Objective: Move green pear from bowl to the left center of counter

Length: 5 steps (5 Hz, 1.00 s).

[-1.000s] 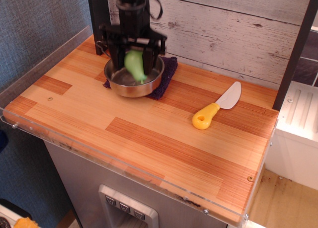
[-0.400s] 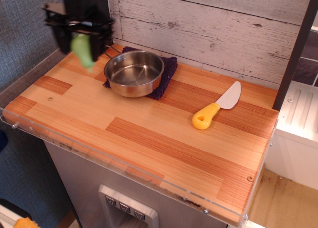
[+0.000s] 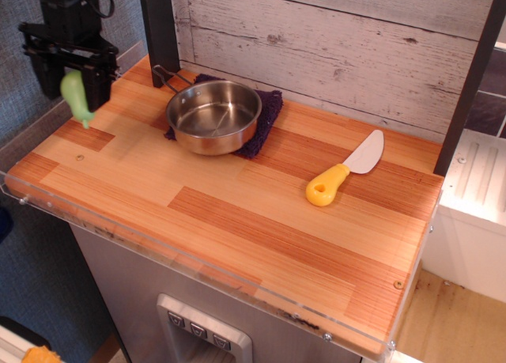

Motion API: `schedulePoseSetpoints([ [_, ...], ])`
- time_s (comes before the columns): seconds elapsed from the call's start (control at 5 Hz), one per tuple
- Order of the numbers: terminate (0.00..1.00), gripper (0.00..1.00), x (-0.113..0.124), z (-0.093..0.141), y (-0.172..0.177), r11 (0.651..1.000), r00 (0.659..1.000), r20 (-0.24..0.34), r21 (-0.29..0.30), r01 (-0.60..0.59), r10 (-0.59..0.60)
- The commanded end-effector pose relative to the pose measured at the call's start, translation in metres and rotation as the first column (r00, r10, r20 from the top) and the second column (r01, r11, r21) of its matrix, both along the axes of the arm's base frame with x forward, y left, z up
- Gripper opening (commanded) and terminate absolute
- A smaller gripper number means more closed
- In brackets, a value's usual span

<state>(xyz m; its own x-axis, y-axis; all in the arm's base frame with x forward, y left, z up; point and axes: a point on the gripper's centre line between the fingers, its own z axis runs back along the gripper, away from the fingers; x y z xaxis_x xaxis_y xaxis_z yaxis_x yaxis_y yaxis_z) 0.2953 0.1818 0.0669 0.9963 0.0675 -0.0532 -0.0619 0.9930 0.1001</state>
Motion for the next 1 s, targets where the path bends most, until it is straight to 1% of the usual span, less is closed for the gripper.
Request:
schedulePoseSetpoints([
  [0.0, 0.0, 0.0, -0.006, -0.008, 0.017, 0.999, 0.999, 0.034, 0.022, 0.025, -0.026],
  [0.2, 0.0, 1.0, -0.008, -0.017, 0.022, 0.999, 0.999, 0.022, 0.016, 0.028, -0.028],
  [0.4, 0.0, 1.0, -0.008, -0.021, 0.021, 0.999, 0.999, 0.003, 0.008, 0.033, -0.033],
  [0.6, 0.0, 1.0, -0.007, -0.015, 0.015, 0.998, 0.998, 0.01, 0.011, 0.059, -0.059],
  [0.8, 0.0, 1.0, -0.008, 0.022, 0.002, 0.996, 0.993, 0.095, 0.043, 0.072, -0.076],
])
